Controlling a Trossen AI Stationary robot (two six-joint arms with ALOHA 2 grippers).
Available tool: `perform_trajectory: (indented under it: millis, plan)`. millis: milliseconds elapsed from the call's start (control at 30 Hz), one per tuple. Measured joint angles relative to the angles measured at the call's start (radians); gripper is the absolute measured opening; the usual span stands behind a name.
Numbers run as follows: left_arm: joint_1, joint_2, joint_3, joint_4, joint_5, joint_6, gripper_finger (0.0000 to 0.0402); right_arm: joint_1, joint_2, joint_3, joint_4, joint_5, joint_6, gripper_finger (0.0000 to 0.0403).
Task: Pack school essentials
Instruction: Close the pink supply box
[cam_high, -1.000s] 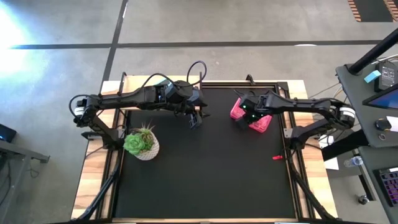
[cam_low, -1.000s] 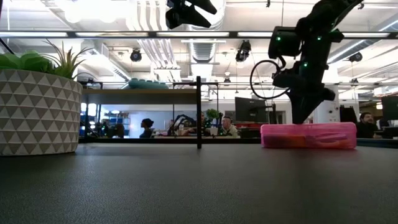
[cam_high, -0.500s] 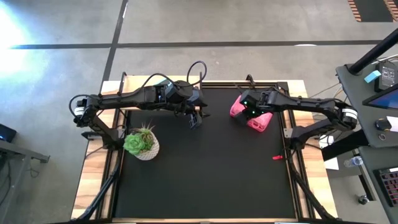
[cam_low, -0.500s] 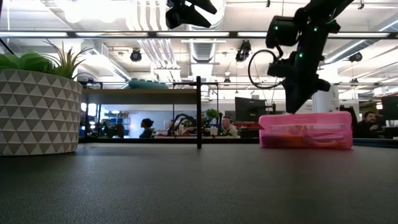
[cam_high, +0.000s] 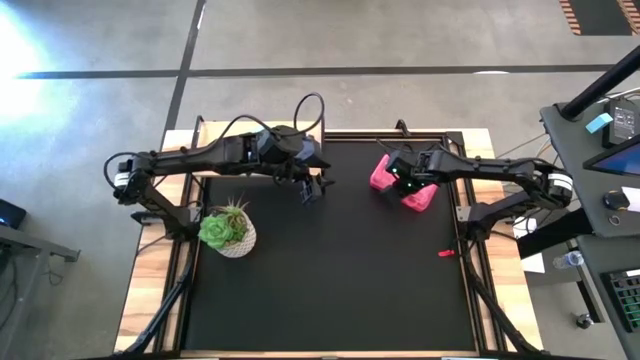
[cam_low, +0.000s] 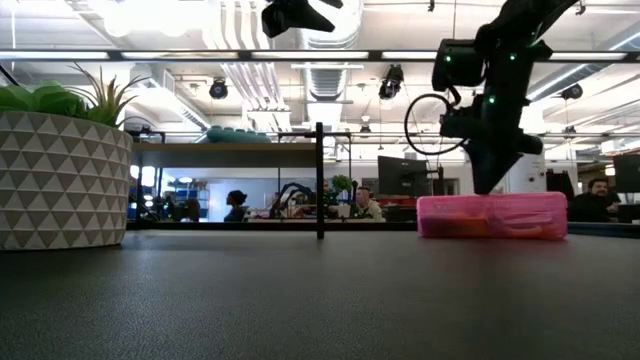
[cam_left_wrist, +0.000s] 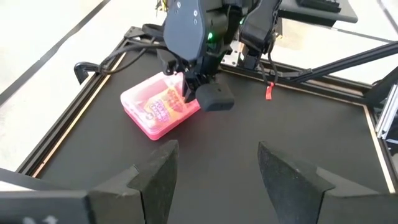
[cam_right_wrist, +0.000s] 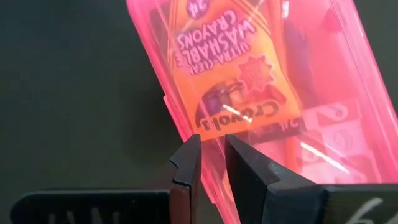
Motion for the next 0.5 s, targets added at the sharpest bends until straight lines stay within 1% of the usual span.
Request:
perform_trajectory:
  millis: [267,500]
  plan:
    - [0.0,-0.016,0.0,0.001,-0.005,0.001,0.0205,0.0,0.01,-0.014,-0.02,0.0,0.005,0.0063]
    - [0.0,-0.017,0.0,0.018,-0.005,0.001,0.0205,0.0,0.067,-0.036,-0.006,0.012,-0.002,0.0063]
